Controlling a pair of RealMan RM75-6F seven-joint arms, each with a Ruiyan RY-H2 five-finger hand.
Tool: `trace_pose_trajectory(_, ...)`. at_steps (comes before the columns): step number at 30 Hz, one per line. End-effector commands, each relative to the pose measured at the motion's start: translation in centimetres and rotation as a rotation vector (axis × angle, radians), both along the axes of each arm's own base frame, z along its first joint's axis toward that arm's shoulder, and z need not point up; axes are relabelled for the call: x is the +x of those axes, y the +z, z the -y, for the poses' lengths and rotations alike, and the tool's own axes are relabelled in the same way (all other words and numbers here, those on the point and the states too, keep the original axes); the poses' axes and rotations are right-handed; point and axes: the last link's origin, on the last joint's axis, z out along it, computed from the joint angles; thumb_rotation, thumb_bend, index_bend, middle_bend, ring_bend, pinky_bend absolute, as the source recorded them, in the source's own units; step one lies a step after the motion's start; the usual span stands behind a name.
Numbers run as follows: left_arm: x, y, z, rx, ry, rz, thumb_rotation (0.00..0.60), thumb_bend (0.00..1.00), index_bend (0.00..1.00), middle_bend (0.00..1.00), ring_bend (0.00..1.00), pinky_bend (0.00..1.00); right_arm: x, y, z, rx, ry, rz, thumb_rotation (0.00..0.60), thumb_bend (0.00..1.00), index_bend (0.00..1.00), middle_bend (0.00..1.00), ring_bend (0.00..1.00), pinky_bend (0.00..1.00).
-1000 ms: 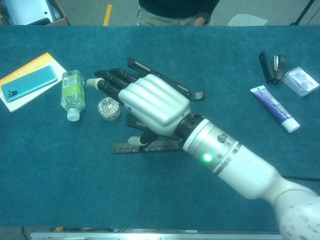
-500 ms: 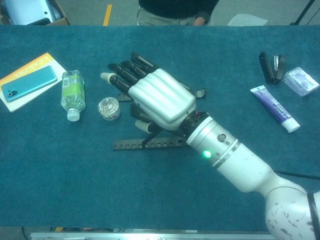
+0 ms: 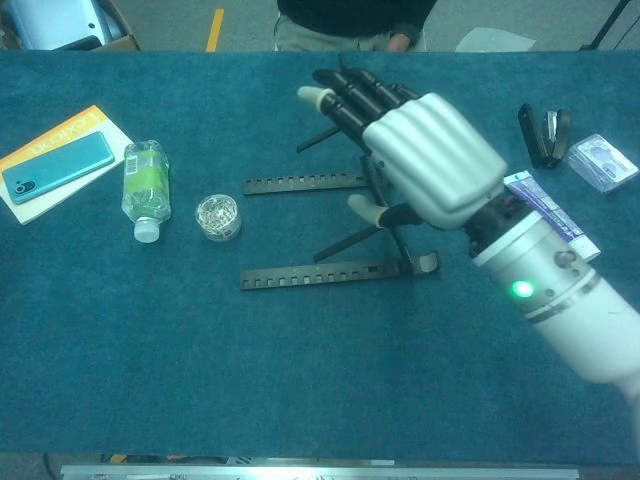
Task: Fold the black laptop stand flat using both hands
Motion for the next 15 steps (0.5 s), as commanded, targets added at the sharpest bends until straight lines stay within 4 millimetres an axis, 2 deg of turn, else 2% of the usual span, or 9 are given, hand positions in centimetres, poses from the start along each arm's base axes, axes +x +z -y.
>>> trace_pose_trajectory(1,0.2,-0.2,-0.1,-0.008,-0.008,0.002,0.600,0.40,0.00,0.00,0.00,0.00,-0.9,1.1,-0.5,-0.019,-0.016,0.013,0.600,0.24,0.00,0.03,0.00,0.22)
trace_pose_trajectory(10,0.9,-0.6,-0.2,-0.026,-0.029,0.001,0.600,0.40,0.00,0.00,0.00,0.00,-4.0,3.1,-1.6,-0.053,-0.073,0.003,0.600,0.24,0.00,0.03,0.00,0.21)
trace_pose_trajectory(15,1.2,-0.6,-0.2,-0.028,-0.036,-0.002,0.600,0.40,0.00,0.00,0.00,0.00,-5.0,3.9,-1.8,-0.076,-0.096,0.014,0.600,0.24,0.00,0.03,0.00,0.21)
